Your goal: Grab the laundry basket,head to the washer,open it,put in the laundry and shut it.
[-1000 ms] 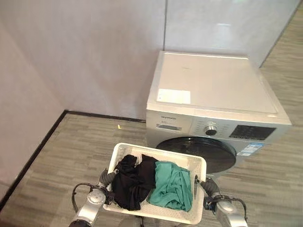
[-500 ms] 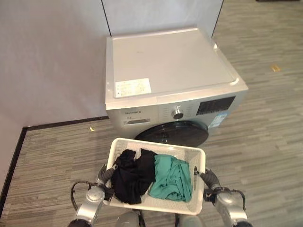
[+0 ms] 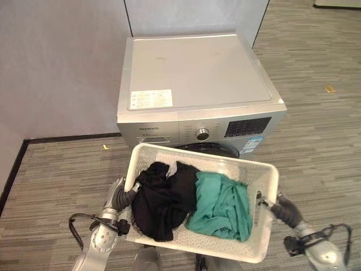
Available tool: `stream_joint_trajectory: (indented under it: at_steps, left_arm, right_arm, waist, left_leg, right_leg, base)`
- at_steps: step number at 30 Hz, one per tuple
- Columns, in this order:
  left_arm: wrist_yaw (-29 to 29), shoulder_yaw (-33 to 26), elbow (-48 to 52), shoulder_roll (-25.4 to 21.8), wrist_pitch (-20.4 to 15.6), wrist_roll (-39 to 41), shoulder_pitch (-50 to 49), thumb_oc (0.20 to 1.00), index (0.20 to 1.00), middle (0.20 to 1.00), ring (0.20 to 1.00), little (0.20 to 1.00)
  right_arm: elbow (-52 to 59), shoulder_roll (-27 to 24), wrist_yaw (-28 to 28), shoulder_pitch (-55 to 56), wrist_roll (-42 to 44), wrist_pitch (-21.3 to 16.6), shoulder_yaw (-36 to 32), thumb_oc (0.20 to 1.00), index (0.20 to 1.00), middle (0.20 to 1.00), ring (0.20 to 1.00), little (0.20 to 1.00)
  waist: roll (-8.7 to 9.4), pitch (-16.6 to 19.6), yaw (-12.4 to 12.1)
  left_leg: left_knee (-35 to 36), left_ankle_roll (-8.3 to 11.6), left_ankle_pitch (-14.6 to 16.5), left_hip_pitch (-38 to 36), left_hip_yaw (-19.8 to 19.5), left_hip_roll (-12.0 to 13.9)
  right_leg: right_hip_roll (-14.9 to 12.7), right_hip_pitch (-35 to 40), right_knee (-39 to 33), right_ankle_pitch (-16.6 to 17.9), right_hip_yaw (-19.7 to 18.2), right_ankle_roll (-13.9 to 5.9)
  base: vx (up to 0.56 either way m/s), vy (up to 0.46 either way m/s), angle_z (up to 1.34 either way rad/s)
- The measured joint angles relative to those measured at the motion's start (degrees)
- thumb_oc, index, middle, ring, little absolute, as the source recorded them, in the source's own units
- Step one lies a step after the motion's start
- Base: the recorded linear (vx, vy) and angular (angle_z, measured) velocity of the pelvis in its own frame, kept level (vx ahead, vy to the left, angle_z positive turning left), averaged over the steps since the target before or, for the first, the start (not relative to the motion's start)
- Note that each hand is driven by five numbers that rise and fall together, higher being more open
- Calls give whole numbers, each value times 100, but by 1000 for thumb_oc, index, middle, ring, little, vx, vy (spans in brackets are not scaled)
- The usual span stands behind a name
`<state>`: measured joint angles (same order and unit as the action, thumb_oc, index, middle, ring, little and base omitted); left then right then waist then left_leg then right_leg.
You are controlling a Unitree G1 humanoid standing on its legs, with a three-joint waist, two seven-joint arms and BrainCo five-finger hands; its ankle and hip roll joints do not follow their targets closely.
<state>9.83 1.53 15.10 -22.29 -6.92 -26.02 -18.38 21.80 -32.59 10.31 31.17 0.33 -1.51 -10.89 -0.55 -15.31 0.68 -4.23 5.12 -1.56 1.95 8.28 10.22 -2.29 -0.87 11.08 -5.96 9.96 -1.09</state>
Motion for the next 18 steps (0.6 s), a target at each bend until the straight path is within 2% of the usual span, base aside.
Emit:
stream_joint_trajectory:
  at_steps: [3, 4, 5, 7, 8, 10, 11, 12, 13, 17, 18]
  left_arm:
    - [4, -439, 474, -91, -146, -156, -139, 200, 200, 200, 200, 200]
    - [-11, -790, 1031, -304, -246, -150, -414, 200, 200, 200, 200, 200]
    - [-11, -926, 1289, -411, -297, -24, -374, 200, 200, 200, 200, 200]
    - [-112, -928, 1285, -510, -293, 231, -89, 200, 200, 200, 200, 200]
    - [-241, -830, 1037, -638, -287, 552, 445, 200, 200, 200, 200, 200]
    - [-293, -712, 765, -859, -247, 780, 997, 200, 200, 200, 200, 200]
    - [-309, -547, 545, -1008, -119, 963, 1458, 200, 200, 200, 200, 200]
    - [-374, -282, 168, -1111, 91, 1175, 2268, 200, 200, 200, 200, 200]
    - [-394, -192, 66, -1120, 193, 1278, 2588, 200, 200, 200, 200, 200]
    - [-349, 8, -147, -1146, 279, 1425, 3311, 200, 200, 200, 200, 200]
    - [-298, 58, -302, -1111, 255, 1418, 3501, 200, 200, 200, 200, 200]
  right_arm:
    - [223, -139, 199, 9, 21, -93, -79, 200, 200, 200, 200, 200]
    - [518, -185, 450, 13, 191, -108, -339, 200, 200, 200, 200, 200]
    - [594, -192, 472, -105, 403, -116, -438, 200, 200, 200, 200, 200]
    - [450, -202, 471, -429, 603, -94, -425, 200, 200, 200, 200, 200]
    - [97, -247, 459, -1030, 784, -62, -358, 200, 200, 200, 200, 200]
    - [-174, -344, 369, -1557, 863, -33, -247, 200, 200, 200, 200, 200]
    - [-388, -539, 242, -1886, 922, 59, -109, 200, 200, 200, 200, 200]
    - [-655, -1059, 135, -2348, 1074, 205, 12, 200, 200, 200, 200, 200]
    - [-726, -1355, 89, -2551, 1185, 251, 10, 200, 200, 200, 200, 200]
    - [-905, -2166, -130, -3099, 1352, 255, -135, 200, 200, 200, 200, 200]
    - [-976, -2241, -189, -3279, 1360, 207, -118, 200, 200, 200, 200, 200]
  waist:
    - [150, 80, -22]
    - [176, 95, -38]
    - [171, 113, -89]
    - [171, 268, -159]
    - [171, 389, -162]
    - [150, 428, -181]
    - [138, 439, -181]
    - [95, 504, -229]
    - [75, 518, -235]
    - [38, 588, -249]
    - [73, 627, -196]
  left_leg:
    - [64, -14, 26, -4, 1, -128]
    - [146, -26, 18, -37, -1, -220]
    - [151, -64, 32, -97, 1, -275]
    - [150, -90, 51, -89, -12, -315]
    - [138, -118, 40, -92, -103, -360]
    - [142, -131, 28, -82, -193, -383]
    - [132, -122, 10, -81, -264, -393]
    - [149, -133, -26, -59, -325, -404]
    - [141, -129, -48, -40, -379, -409]
    - [106, -96, -133, 19, -498, -415]
    - [106, -78, -141, -2, -502, -380]
  right_leg:
    - [-143, 10, -36, -41, -6, -139]
    - [-230, 11, -80, -36, -22, -175]
    - [-279, 105, -92, 26, -27, -238]
    - [-315, 119, -104, 24, -21, -257]
    - [-320, 181, -138, 33, 40, -270]
    - [-329, 239, -152, 31, 129, -273]
    - [-329, 294, -169, 33, 192, -275]
    - [-336, 322, -177, 33, 293, -275]
    - [-339, 341, -206, 45, 344, -274]
    - [-315, 335, -221, 46, 465, -258]
    - [-252, 357, -228, 22, 465, -237]
  base:
    - [45, 13, 8]
    - [67, -15, 7]
    - [95, -42, 5]
    - [53, -54, 9]
    - [19, -80, 25]
    - [52, -103, 29]
    - [44, -111, 36]
    - [19, -95, 37]
    - [57, -122, 39]
    - [18, -118, 16]
    - [31, -203, 12]
